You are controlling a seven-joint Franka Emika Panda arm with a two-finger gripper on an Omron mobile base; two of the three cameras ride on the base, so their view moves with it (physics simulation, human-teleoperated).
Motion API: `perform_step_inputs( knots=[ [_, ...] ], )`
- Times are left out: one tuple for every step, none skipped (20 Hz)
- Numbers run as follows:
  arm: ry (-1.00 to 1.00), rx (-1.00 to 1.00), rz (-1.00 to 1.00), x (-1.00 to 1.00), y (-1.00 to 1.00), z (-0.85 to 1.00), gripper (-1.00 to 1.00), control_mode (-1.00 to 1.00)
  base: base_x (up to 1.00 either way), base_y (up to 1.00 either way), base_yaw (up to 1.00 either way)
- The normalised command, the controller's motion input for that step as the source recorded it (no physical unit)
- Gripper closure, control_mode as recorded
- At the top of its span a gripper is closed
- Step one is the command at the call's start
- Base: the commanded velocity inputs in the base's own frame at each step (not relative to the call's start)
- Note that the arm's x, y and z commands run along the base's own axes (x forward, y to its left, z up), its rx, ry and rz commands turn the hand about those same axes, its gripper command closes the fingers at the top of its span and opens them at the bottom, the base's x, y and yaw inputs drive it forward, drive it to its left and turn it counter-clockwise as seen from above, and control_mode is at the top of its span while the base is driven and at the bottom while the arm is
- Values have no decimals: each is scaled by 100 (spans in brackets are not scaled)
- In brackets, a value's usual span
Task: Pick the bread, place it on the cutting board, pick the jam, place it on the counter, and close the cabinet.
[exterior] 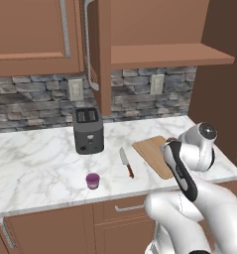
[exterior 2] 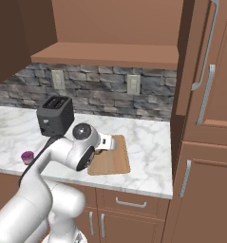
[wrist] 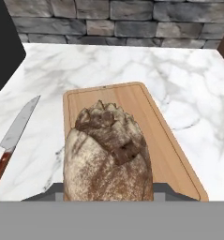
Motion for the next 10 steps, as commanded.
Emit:
perform_step_inputs(
  knots=[
    [0,0,0,12,0,-16,100,-100,0,0,0],
    [0,0,0,13,0,-16,100,-100,0,0,0],
    [0,0,0,12,0,-16,100,-100,0,0,0],
    [0,0,0,12,0,-16,100,-100,0,0,0],
    [0,0,0,13,0,-16,100,-100,0,0,0],
    [0,0,0,13,0,-18,100,-100,0,0,0],
    [0,0,0,13,0,-19,100,-100,0,0,0],
    [0,0,0,13,0,-19,100,-100,0,0,0],
    [0,0,0,13,0,-19,100,-100,0,0,0],
    [0,0,0,14,0,-19,100,-100,0,0,0]
  ],
)
